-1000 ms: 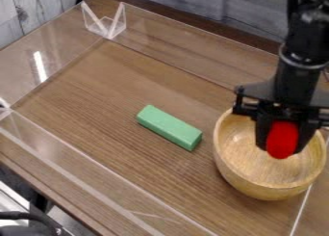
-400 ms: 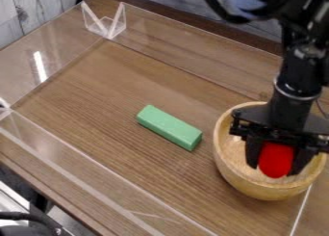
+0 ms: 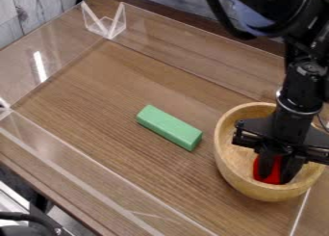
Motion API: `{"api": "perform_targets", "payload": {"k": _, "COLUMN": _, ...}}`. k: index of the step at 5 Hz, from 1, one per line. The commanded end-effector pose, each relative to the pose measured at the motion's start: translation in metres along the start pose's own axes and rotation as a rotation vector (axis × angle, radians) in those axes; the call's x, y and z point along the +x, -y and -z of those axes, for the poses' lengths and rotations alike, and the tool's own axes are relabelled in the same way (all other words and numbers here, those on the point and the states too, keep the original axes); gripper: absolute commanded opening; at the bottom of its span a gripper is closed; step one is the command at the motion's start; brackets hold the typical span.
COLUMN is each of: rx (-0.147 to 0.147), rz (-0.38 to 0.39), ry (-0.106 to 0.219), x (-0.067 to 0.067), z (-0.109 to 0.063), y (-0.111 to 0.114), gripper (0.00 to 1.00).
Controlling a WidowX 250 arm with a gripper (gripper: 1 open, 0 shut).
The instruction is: Move the red fruit to the right
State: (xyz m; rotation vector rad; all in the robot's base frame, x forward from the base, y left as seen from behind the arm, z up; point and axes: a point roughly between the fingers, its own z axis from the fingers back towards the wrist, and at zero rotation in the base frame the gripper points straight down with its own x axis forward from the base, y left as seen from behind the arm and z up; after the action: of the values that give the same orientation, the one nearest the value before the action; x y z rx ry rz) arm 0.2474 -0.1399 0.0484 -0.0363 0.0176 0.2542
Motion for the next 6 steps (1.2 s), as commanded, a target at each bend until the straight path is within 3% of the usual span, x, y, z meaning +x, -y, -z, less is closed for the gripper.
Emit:
{"api": "perform_targets", "payload": {"k": 1, "rx": -0.053, "rz": 0.044, "ry": 0.064, "x": 0.003, "z": -0.027, "y": 0.002, "gripper": 0.00}}
{"api": "perform_targets", "payload": {"k": 2, "rx": -0.089, "rz": 0.046, "ry": 0.101, "x": 0.007, "z": -0.054, "y": 0.008, "gripper": 0.00}}
{"api": "perform_targets", "payload": {"k": 3, "rx": -0.132, "rz": -0.016, "ry": 0.165, "x": 0.027, "z": -0.085, "y": 0.001, "gripper": 0.00}}
{"api": "perform_targets", "payload": {"k": 4, "rx": -0.166, "rz": -0.109, "ry": 0.223, "x": 0.047, "z": -0.101, "y": -0.022, "gripper": 0.00}}
{"api": "perform_targets", "payload": {"k": 5, "rx": -0.193, "rz": -0.217, "ry": 0.261, "x": 0.071, "z": -0.098, "y": -0.050, "gripper": 0.00}}
{"api": "perform_targets", "payload": {"k": 6, "rx": -0.187, "rz": -0.420, "ry": 0.292, "x": 0.084, "z": -0.094, "y": -0.056, "gripper": 0.00}}
